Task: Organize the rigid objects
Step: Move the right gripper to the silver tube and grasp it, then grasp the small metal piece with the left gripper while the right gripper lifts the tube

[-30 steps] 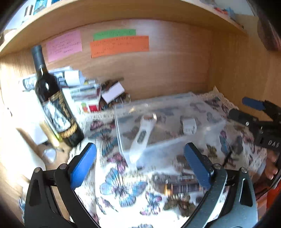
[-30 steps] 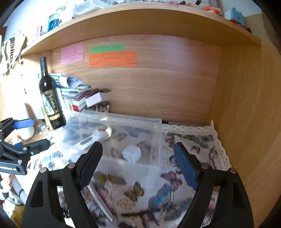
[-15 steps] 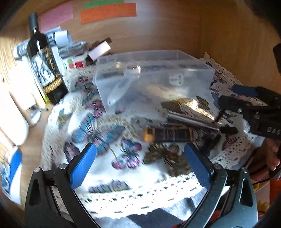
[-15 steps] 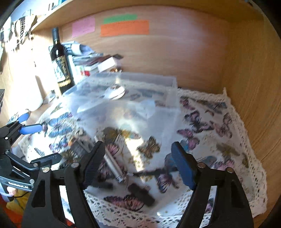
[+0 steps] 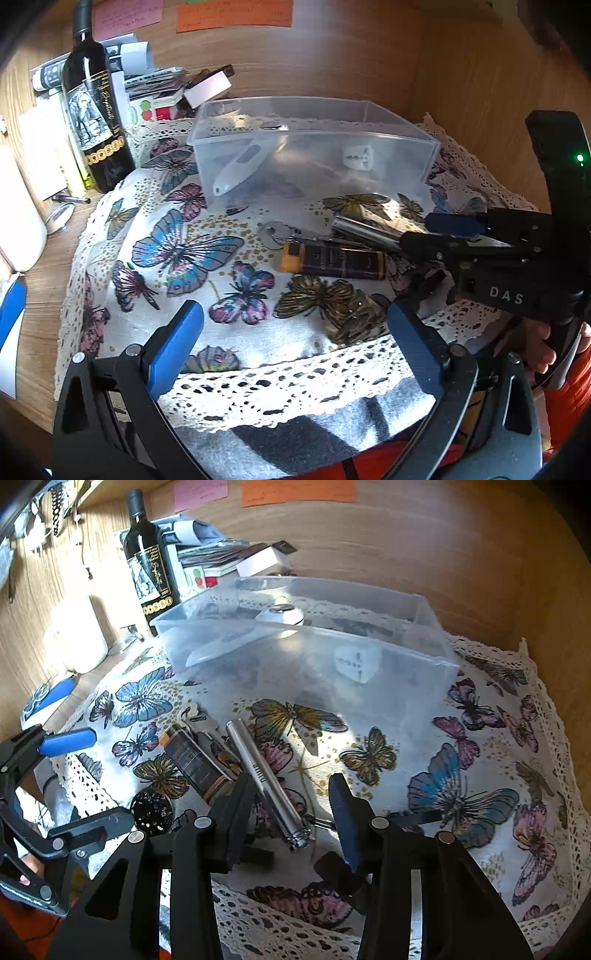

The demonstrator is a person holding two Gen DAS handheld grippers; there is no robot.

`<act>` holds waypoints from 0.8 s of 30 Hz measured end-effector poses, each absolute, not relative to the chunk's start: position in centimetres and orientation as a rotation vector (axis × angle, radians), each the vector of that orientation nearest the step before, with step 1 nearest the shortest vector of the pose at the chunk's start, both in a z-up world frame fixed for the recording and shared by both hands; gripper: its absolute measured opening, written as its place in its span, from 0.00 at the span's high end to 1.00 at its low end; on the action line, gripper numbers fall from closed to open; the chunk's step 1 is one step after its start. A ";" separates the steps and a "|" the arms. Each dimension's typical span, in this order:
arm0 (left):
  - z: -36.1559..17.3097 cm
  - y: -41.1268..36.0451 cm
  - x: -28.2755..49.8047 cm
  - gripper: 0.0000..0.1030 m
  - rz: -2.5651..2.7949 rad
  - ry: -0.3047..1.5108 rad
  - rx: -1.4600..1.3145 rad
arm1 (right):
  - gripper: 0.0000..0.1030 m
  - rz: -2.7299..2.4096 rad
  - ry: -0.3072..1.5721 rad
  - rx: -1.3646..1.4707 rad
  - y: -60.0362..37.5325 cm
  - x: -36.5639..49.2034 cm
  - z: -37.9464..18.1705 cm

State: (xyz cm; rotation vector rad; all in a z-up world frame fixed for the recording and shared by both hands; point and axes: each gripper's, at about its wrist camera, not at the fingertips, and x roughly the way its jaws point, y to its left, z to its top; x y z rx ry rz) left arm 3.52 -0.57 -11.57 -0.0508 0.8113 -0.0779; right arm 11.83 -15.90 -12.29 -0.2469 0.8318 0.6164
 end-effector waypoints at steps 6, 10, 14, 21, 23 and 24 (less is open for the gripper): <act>-11.2 -0.7 3.2 0.02 -0.115 0.796 -0.048 | 0.74 0.645 0.866 -0.272 -14.7 12.3 -13.1; -12.4 -1.4 3.7 0.19 -0.142 0.847 -0.046 | 0.83 0.644 0.881 -0.265 -14.5 12.8 -13.6; -13.4 -1.9 4.3 0.34 -0.139 0.864 -0.043 | 0.86 0.630 0.880 -0.245 -14.9 13.0 -13.4; -13.5 -2.2 5.1 0.69 -0.141 0.842 -0.044 | 0.86 0.615 0.843 -0.208 -16.0 12.8 -12.5; -13.4 -1.8 5.1 0.69 -0.137 0.840 -0.055 | 0.86 0.608 0.819 -0.201 -16.4 12.6 -11.9; -13.3 -1.6 5.1 0.69 -0.128 0.838 -0.056 | 0.86 0.605 0.809 -0.199 -16.5 12.5 -11.6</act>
